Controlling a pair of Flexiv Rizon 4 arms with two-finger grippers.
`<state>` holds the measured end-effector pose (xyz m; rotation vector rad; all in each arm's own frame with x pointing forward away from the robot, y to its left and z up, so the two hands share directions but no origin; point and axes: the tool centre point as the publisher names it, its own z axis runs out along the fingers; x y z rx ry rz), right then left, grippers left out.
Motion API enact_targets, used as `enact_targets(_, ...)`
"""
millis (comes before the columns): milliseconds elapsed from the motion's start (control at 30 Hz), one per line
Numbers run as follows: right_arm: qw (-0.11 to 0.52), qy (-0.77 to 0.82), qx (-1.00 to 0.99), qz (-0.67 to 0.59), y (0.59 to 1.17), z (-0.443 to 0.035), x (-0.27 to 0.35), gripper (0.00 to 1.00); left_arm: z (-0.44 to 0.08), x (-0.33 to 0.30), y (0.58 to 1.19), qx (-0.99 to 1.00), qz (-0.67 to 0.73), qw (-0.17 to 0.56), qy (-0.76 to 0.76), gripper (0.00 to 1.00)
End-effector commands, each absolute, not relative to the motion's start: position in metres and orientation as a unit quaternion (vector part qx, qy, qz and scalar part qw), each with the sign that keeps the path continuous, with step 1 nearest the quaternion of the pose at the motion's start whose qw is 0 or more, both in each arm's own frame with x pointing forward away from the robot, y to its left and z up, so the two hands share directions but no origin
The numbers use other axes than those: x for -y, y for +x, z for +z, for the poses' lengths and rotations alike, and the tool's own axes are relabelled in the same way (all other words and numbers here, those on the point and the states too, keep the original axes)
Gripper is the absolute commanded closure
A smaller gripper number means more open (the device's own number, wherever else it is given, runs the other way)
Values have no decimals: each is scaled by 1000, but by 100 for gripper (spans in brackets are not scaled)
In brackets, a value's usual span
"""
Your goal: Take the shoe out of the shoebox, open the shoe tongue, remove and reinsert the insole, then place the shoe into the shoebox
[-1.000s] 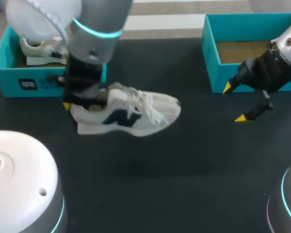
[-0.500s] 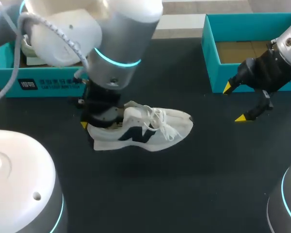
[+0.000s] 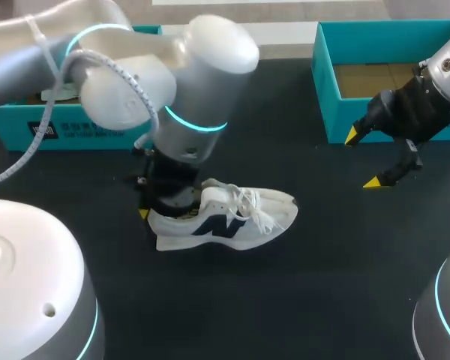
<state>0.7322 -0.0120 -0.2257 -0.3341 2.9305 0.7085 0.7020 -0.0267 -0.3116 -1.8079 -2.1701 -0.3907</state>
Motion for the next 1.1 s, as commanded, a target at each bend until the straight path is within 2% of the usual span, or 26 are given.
enact_targets(33,54,-109,-965,232,732,-227,11,0,-331,36,704,751,-147,157,-624,100)
enact_targets(333,54,-109,-965,232,732,-227,11,0,-358,33,709,742,-154,160,-632,100)
enact_targets(733,54,-109,-965,232,732,-227,11,0,-368,30,705,745,-157,159,-628,98)
enact_targets(800,54,-109,-965,232,732,-227,11,0,-365,30,705,745,-155,158,-629,55)
enact_targets(867,54,-109,-965,232,732,-227,11,0,-361,29,704,744,-151,154,-632,22)
enact_targets(900,54,-109,-965,232,732,-227,11,0,-359,28,704,744,-148,154,-633,11)
enact_targets(967,54,-109,-965,232,732,-227,11,0,-354,27,703,744,-144,151,-635,0)
enact_targets(1100,54,-109,-965,232,732,-227,11,0,-342,25,702,751,-115,138,-635,0)
